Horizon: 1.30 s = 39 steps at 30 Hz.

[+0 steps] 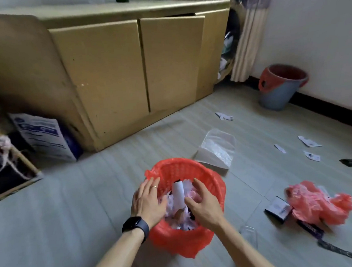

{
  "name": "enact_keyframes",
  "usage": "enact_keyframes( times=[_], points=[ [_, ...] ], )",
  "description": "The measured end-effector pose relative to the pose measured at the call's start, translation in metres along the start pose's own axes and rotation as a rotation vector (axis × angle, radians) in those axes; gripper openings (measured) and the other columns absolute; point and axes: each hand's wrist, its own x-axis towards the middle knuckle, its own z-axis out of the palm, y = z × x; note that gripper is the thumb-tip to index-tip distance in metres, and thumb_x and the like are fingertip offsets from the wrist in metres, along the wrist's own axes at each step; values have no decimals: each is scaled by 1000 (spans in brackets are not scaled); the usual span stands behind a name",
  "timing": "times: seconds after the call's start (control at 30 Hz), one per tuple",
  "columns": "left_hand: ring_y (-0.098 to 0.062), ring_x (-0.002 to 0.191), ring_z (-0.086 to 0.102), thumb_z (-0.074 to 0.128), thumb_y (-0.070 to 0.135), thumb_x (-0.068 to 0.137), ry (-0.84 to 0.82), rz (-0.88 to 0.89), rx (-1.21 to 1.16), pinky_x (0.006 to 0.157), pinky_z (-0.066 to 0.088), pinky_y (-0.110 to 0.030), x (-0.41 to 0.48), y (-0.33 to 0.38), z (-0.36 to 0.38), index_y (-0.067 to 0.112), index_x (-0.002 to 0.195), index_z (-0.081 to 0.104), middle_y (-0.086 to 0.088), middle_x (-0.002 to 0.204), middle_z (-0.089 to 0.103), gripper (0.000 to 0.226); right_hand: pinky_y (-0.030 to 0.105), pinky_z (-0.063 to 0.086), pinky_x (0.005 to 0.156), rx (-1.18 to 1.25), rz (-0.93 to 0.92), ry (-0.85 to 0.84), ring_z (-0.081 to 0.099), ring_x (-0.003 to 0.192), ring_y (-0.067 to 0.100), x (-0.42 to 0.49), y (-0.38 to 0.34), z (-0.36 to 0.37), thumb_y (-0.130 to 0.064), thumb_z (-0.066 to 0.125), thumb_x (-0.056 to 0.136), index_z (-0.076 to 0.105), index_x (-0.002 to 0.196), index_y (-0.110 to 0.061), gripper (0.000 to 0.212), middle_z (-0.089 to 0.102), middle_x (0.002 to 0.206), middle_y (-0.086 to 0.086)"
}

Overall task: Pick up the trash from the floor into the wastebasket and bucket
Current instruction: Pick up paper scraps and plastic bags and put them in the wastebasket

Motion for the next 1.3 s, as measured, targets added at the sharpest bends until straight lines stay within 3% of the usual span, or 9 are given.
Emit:
enact_keyframes(
  times=[0.13,0.23,0.33,0.47,0.53,0.67,0.93,1.13,1.3],
  points=[
    [-17,152,-12,45,41,92,-161,-57,163,122,11,-48,-11,-17,17,23,158,5,0,165,-14,79,29,26,117,-361,-151,211,34,145,20,-12,34,0,-31,60,95,48,144,-19,52,42,155,0],
    [-24,152,1,52,42,88,-169,-125,141,121,19,-43,-10,-20,17,18,158,-4,2,162,-24,93,38,19,123,-567,-71,135,11,153,21,-23,61,-1,-42,47,97,15,159,-16,75,-3,167,0],
    [-24,142,29,57,43,83,-177,-122,190,112,34,-37,-3,-16,11,16,157,-7,5,163,-23,102,40,18,122,-557,32,50,16,152,25,-30,71,1,-41,31,103,-3,159,-13,71,-24,162,0],
    [-23,139,32,56,41,84,-192,-144,337,104,38,-40,7,-6,-1,15,157,-7,2,165,-7,100,42,23,119,-628,66,57,28,146,30,-32,65,4,-51,-4,85,-5,158,-9,85,-24,164,9],
    [-23,141,30,55,40,85,-206,-138,391,104,37,-43,14,-1,-8,12,157,-3,-2,165,2,97,45,25,118,-656,58,25,32,144,32,-26,67,1,-54,-3,85,-3,159,-9,86,-24,163,9],
    [-28,143,21,55,39,86,-212,-121,387,109,32,-47,14,26,-26,13,154,21,-9,162,8,80,45,30,115,-694,0,-81,29,147,31,-22,66,-23,-51,34,100,4,159,-19,74,-9,167,6],
    [-29,142,28,51,38,86,-293,413,284,113,33,-43,-1,176,-50,25,141,48,-8,157,26,56,40,39,110,-1011,-69,-24,37,141,23,-72,49,-158,-46,49,97,42,144,-19,55,49,146,3],
    [-22,146,24,51,37,88,-366,707,335,115,29,-40,-13,285,-32,31,144,44,-2,159,24,56,41,46,98,-912,184,170,47,128,29,-130,73,-270,-41,48,96,49,137,-22,45,54,139,4],
    [-22,145,26,50,37,90,-475,684,356,114,31,-40,1,316,23,31,145,42,-2,160,24,55,38,44,102,-664,348,283,52,124,29,-141,126,-312,-37,54,93,45,144,-19,56,55,138,9]
  ],
)
